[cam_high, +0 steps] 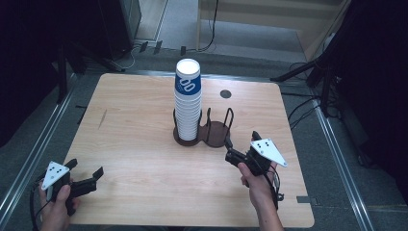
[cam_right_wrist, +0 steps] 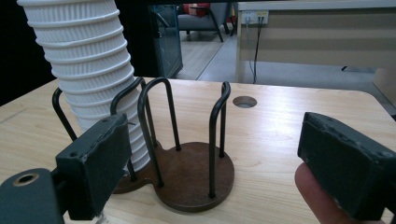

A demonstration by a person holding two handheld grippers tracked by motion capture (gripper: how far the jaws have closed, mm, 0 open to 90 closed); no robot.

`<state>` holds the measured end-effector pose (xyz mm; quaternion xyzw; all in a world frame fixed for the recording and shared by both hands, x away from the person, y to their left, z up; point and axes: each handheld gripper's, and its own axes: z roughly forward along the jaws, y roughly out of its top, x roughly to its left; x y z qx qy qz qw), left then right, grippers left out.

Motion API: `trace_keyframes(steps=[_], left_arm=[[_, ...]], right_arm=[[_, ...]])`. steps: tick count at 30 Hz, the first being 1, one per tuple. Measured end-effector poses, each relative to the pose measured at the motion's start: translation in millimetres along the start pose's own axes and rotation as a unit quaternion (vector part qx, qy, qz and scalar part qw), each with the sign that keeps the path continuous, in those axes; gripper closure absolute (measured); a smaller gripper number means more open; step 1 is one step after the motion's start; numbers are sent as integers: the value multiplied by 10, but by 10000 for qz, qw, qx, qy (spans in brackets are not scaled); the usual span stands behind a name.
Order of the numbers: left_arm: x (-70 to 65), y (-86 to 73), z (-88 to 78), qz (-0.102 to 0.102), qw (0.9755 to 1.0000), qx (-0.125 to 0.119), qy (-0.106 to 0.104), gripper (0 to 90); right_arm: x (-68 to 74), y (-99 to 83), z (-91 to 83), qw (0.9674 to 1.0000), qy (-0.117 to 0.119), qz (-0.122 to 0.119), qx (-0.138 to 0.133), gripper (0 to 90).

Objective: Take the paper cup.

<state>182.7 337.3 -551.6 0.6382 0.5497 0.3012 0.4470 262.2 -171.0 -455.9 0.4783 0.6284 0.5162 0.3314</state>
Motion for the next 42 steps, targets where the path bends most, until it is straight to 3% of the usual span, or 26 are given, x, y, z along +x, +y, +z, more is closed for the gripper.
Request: trace_keyframes(steps=[42], left_arm=[[-1, 1, 2, -1, 10000, -7, 20, 12]], right_arm=[[379, 323, 305, 9996, 239, -67, -94, 95]])
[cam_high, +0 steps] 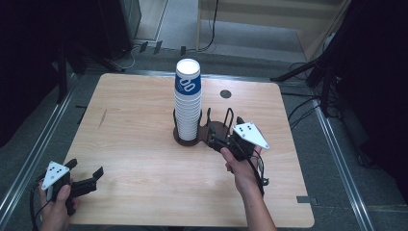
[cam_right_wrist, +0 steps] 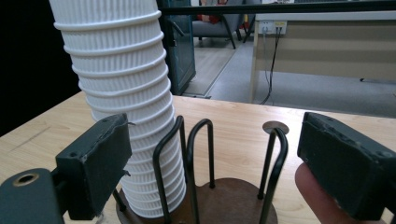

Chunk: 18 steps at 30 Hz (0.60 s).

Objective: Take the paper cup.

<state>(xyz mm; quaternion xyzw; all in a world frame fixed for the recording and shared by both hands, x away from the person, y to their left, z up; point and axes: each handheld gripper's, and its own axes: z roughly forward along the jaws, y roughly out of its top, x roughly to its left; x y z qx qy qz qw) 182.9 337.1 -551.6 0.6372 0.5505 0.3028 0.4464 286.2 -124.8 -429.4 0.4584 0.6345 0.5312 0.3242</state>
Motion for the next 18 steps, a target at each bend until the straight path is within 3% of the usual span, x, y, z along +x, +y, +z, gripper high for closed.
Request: trace_keyframes(steps=[18], left_arm=[[0, 0, 0, 9, 10000, 5, -8, 13]], right_arm=[[135, 150, 103, 9999, 110, -22, -91, 95]])
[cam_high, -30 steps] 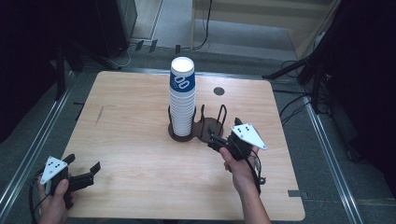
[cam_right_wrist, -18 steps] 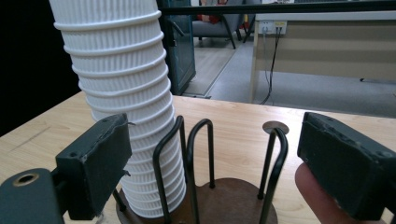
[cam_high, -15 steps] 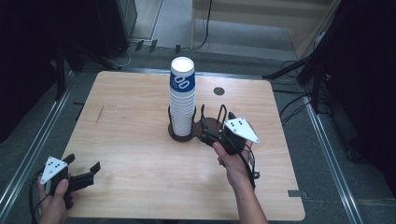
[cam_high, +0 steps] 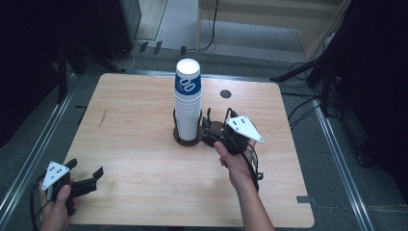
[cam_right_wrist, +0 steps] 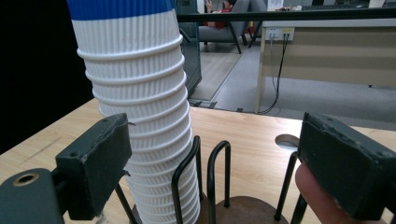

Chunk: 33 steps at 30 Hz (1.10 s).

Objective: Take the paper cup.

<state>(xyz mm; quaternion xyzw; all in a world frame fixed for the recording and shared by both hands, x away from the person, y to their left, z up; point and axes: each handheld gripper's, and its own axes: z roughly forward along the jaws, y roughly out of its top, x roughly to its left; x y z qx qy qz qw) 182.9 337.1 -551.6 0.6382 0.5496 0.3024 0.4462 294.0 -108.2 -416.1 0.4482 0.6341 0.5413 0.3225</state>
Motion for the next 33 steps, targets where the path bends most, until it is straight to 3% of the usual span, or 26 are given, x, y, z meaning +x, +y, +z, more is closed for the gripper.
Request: trace_keyframes(steps=[33], left_arm=[[10, -2, -4, -27, 10000, -22, -35, 12]], right_arm=[[355, 341, 309, 9994, 305, 4, -190, 96]])
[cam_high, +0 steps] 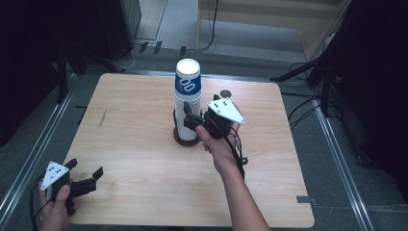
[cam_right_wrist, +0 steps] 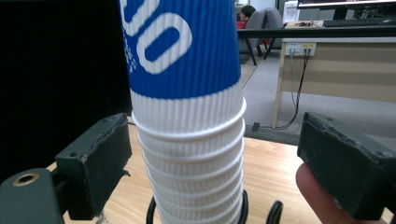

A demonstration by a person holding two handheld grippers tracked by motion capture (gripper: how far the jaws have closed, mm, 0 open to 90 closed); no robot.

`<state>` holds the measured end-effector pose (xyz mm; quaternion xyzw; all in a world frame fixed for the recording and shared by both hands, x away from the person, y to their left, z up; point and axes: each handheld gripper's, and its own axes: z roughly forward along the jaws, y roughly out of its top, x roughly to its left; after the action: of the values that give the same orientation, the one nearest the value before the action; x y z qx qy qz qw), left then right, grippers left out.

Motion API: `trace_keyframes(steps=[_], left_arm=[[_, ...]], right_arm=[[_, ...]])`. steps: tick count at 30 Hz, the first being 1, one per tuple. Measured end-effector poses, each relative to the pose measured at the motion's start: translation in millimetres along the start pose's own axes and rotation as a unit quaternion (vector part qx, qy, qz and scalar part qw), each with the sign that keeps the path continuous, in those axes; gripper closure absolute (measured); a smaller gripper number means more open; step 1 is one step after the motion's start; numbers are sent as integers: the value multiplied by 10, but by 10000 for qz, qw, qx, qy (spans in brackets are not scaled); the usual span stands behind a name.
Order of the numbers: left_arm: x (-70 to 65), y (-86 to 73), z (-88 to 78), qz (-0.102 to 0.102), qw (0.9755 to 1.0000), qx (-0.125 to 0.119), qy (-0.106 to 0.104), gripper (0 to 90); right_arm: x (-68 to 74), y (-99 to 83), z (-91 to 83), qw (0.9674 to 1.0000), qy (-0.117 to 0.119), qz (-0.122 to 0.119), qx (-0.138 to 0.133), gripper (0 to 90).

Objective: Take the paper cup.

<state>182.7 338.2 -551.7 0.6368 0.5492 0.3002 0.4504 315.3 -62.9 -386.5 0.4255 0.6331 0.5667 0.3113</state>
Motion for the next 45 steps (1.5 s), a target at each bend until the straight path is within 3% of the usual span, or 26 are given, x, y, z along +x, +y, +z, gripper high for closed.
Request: trace_keyframes(steps=[25, 45], left_arm=[[-1, 1, -1, 14, 10000, 16, -10, 12], [-1, 2, 1, 15, 10000, 34, -11, 13]], right_arm=[[156, 147, 302, 9998, 152, 91, -4, 99], [164, 207, 507, 9999, -101, 35, -67, 110]])
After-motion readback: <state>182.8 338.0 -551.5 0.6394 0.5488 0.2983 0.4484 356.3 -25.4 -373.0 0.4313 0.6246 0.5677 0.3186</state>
